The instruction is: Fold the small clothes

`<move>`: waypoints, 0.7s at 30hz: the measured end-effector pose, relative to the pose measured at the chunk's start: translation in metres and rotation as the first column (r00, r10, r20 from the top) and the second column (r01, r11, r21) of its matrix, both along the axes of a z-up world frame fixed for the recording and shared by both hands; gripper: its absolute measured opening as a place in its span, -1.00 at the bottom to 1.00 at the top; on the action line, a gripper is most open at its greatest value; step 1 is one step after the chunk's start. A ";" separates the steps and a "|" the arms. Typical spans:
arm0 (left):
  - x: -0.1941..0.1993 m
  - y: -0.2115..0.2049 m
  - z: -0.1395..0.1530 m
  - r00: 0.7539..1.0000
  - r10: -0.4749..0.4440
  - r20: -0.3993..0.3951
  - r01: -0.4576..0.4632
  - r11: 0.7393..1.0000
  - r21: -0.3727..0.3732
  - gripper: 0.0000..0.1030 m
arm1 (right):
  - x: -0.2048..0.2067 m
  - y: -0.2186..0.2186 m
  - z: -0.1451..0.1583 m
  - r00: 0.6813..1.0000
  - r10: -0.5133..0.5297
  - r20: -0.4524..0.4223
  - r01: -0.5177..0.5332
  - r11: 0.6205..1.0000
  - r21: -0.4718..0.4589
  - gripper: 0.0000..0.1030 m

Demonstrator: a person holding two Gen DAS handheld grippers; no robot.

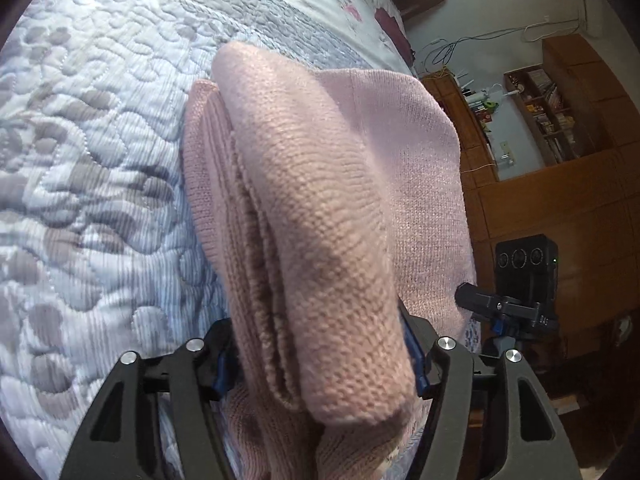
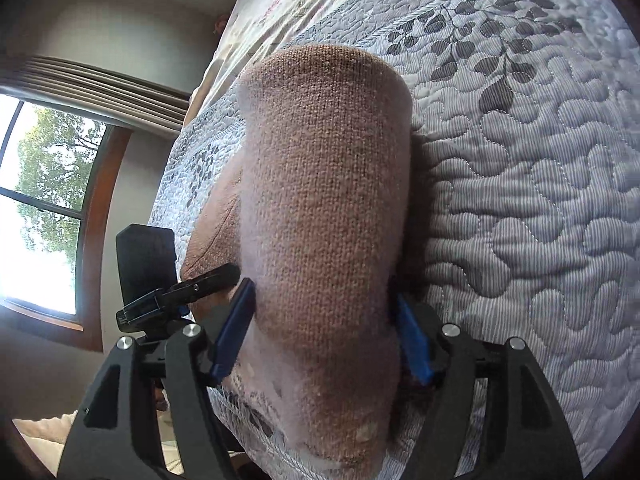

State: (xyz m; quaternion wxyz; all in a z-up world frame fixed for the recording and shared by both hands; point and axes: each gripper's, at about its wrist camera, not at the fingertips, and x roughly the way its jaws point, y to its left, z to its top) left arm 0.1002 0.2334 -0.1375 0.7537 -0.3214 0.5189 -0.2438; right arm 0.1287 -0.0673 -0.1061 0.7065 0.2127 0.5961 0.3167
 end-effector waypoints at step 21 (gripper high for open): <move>-0.108 -0.001 0.008 0.999 0.017 0.048 -0.029 0.965 0.260 0.31 | -0.097 0.000 -0.019 0.998 -0.050 -0.048 0.040 0.983 -0.177 0.09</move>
